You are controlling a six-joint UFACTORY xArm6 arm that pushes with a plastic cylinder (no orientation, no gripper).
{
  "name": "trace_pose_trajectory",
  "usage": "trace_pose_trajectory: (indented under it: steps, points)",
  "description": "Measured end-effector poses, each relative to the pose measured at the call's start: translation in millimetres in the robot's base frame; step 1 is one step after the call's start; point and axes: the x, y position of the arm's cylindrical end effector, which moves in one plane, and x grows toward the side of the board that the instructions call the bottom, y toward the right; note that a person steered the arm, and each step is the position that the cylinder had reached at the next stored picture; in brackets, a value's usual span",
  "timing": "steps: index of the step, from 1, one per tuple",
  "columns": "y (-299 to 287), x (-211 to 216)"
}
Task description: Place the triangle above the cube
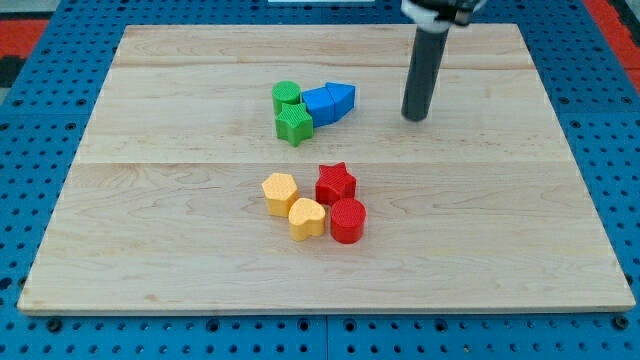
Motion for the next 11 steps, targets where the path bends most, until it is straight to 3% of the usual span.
trace_pose_trajectory:
  steps: [1,3,7,8,9,11]
  points:
    - [-31,20]
    - [-71,5]
    - [-71,-77]
    - [-33,-73]
    - [-35,-102]
    - [-98,-104]
